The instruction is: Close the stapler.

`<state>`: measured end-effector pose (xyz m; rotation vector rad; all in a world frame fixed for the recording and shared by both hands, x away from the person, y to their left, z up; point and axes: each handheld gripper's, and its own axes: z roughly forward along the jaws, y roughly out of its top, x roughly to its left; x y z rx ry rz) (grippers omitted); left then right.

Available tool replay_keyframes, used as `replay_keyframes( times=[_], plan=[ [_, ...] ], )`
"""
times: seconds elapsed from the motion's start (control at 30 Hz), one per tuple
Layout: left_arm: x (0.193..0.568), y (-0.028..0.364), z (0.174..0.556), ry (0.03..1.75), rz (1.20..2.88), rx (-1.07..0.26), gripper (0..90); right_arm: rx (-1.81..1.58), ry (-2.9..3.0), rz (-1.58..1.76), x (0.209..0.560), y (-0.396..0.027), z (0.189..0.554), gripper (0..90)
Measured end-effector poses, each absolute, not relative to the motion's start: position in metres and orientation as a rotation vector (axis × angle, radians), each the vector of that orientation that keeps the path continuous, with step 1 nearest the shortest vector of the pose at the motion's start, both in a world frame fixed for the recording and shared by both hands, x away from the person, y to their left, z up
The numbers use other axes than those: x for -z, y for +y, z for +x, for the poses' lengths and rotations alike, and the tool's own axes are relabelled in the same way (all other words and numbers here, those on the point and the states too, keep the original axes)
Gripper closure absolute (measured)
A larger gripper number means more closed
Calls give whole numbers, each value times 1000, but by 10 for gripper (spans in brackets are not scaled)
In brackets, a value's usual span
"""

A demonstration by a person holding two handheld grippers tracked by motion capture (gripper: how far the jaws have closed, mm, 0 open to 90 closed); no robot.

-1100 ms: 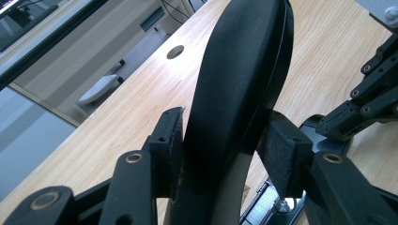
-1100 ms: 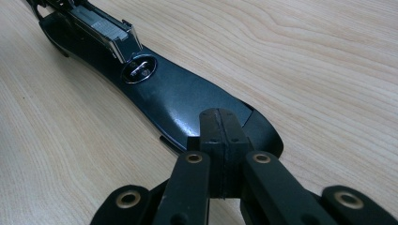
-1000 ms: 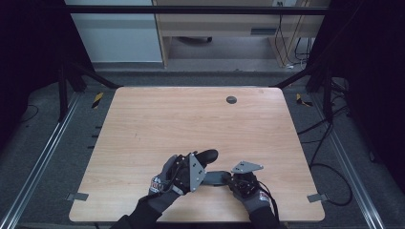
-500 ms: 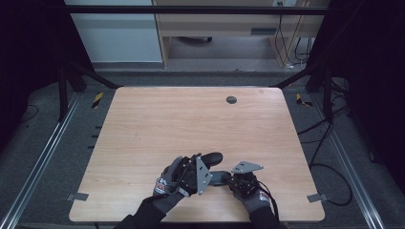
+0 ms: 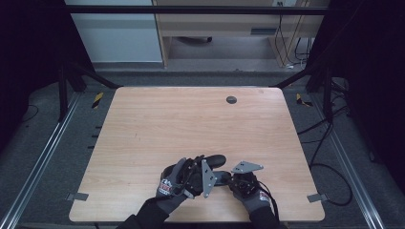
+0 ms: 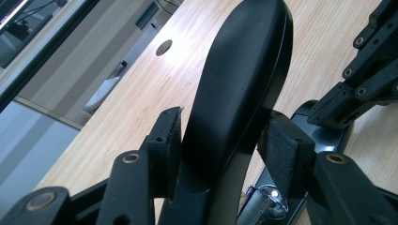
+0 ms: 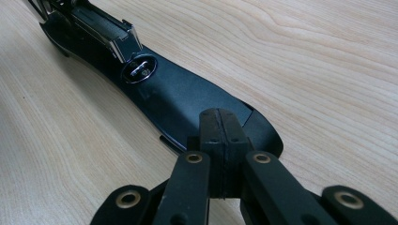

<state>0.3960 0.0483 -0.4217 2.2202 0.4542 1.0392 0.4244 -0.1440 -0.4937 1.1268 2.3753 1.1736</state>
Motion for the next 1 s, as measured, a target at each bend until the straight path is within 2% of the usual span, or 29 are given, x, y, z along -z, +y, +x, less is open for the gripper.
replay_keyframes(
  times=[1.0],
  plan=[
    [443, 31, 397, 386, 2298, -1058, 474, -1171, 2376, 1113, 494, -145, 424, 900]
  ],
)
